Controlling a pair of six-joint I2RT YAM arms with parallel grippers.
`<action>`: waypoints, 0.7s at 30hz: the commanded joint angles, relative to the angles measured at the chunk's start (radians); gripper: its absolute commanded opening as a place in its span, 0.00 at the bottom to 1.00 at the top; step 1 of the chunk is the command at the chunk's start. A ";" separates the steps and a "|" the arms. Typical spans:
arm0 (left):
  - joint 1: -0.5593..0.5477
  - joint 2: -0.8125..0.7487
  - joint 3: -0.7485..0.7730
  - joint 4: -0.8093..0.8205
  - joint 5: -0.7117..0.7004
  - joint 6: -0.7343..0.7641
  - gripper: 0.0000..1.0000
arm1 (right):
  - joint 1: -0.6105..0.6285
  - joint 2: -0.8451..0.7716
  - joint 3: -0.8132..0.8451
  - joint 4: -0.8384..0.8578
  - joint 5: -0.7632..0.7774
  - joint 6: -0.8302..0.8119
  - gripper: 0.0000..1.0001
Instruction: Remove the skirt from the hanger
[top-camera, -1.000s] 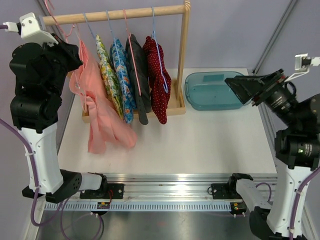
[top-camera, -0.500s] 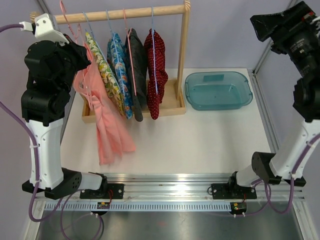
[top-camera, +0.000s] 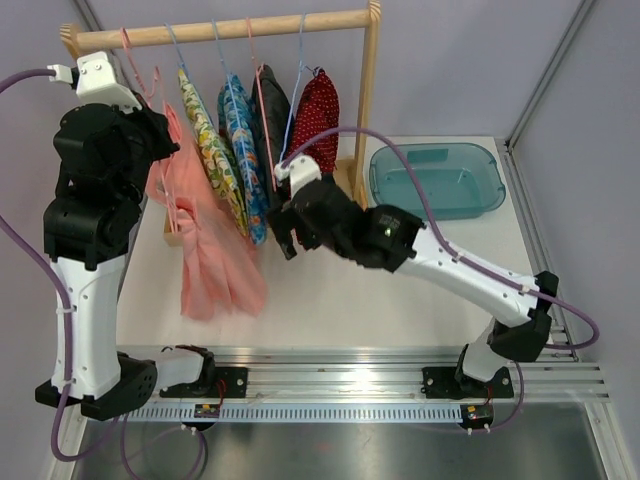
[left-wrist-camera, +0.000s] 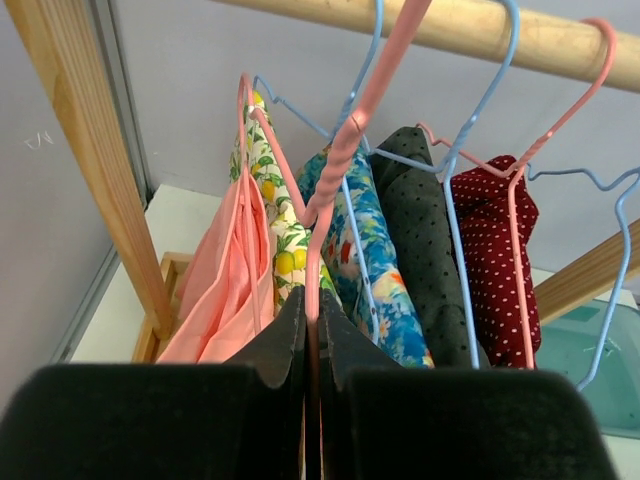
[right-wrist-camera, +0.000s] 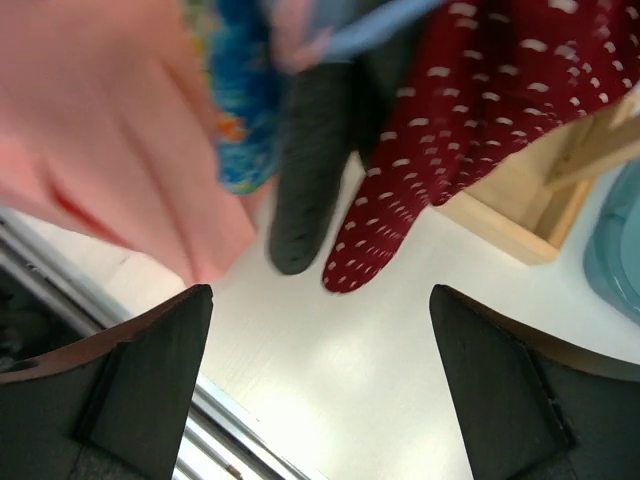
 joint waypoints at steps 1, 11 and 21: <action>-0.005 -0.053 -0.011 0.150 -0.015 0.041 0.00 | 0.144 -0.181 -0.022 0.260 0.256 -0.010 0.97; -0.005 -0.096 -0.103 0.173 0.002 0.038 0.00 | 0.369 0.071 0.145 0.370 0.321 -0.055 0.97; -0.005 -0.038 0.046 0.092 0.097 -0.027 0.00 | 0.371 0.239 0.243 0.559 0.238 -0.010 0.94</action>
